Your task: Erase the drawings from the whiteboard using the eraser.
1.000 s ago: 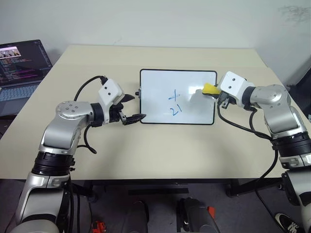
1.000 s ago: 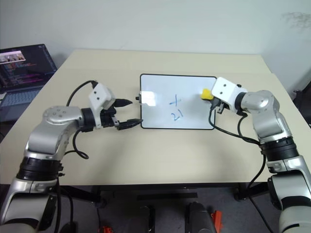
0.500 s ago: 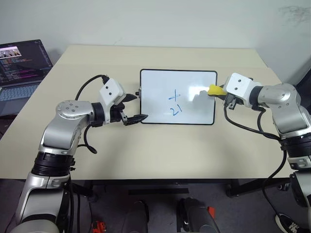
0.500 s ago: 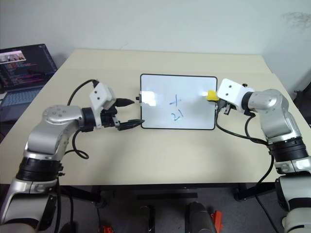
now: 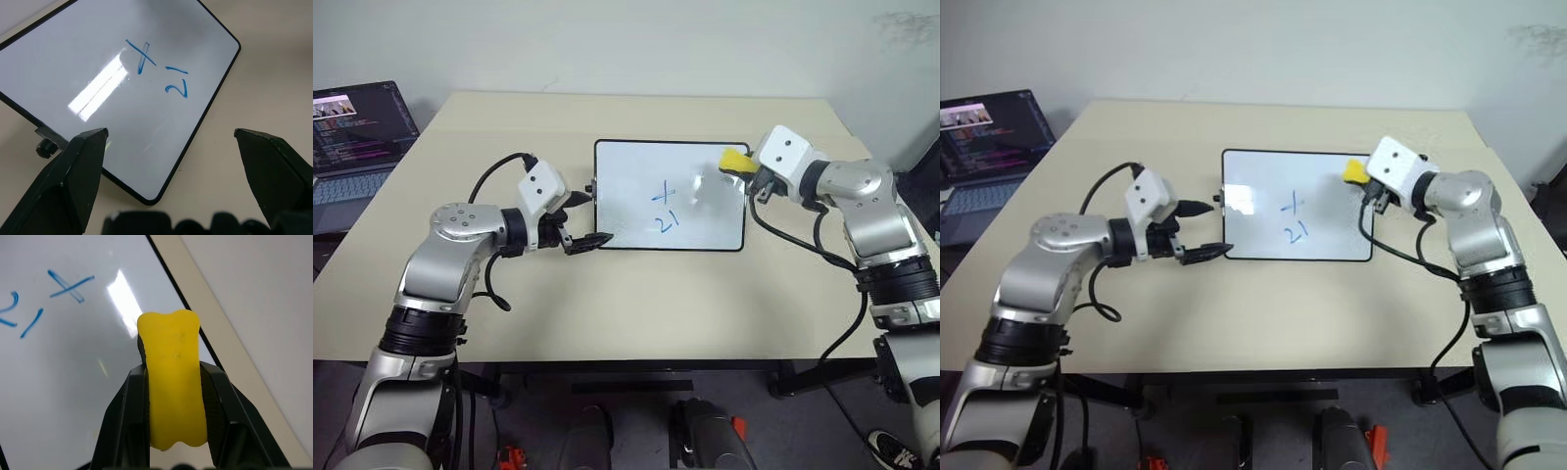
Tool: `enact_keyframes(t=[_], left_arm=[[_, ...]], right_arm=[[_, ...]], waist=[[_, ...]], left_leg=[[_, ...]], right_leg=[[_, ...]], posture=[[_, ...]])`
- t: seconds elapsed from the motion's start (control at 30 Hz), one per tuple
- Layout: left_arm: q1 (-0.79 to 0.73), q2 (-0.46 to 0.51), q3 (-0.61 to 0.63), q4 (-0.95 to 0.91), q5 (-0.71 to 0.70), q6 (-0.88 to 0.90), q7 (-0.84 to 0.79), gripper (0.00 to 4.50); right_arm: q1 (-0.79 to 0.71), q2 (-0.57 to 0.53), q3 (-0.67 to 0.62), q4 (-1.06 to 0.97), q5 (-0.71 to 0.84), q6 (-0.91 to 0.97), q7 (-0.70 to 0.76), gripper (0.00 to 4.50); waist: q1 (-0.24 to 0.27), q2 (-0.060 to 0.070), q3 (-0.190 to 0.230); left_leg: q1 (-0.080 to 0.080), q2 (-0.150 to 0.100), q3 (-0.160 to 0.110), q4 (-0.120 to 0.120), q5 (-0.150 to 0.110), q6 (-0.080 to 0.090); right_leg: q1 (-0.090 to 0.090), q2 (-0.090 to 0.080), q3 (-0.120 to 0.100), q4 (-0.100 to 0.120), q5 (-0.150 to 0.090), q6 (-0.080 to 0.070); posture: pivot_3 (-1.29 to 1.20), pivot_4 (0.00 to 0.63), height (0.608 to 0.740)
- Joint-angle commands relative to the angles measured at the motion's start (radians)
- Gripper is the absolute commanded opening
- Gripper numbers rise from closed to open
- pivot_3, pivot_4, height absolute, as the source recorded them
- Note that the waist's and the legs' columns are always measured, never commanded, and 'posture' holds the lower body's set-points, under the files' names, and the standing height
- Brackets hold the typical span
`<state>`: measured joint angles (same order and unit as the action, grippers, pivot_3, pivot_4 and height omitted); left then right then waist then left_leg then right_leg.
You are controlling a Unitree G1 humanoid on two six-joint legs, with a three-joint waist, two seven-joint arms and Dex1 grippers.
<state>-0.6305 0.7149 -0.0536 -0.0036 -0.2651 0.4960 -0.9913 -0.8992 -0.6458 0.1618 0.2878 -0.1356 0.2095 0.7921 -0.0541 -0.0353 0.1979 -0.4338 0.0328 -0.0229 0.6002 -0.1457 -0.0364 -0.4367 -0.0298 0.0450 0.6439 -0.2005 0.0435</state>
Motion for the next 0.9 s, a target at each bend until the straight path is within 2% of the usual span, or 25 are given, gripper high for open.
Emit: enact_keyframes(t=[0.03,0.53,0.9], left_arm=[[-0.008,0.002,0.013,-0.04,-0.006,-0.007,0.007,4.5],[-0.008,0.005,0.011,-0.032,-0.005,-0.011,-0.001,4.5],[-0.009,0.005,0.007,-0.036,-0.005,-0.009,-0.005,4.5]], right_arm=[[-0.034,0.0,-0.031,-0.025,0.013,0.008,-0.01,1.05],[-0.005,0.045,-0.012,-0.126,0.043,0.072,0.023,1.05],[0.003,0.037,-0.006,-0.129,0.039,0.078,0.028,1.05]], waist=[[0.0,0.0,0.0],[-0.001,0.0,0.0],[-0.001,0.0,0.0]], left_leg=[[0.0,0.0,0.0,0.001,0.0,0.0],[0.0,0.0,0.0,0.004,0.0,0.0],[0.0,0.0,0.0,0.004,0.0,0.0]], right_leg=[[0.0,0.0,0.0,0.0,0.0,0.0],[0.0,0.0,0.001,0.001,0.0,0.0],[0.001,0.0,0.001,0.001,0.0,0.0]], posture=[[0.0,0.15,0.74],[0.0,0.15,0.74],[0.0,0.15,0.74]])
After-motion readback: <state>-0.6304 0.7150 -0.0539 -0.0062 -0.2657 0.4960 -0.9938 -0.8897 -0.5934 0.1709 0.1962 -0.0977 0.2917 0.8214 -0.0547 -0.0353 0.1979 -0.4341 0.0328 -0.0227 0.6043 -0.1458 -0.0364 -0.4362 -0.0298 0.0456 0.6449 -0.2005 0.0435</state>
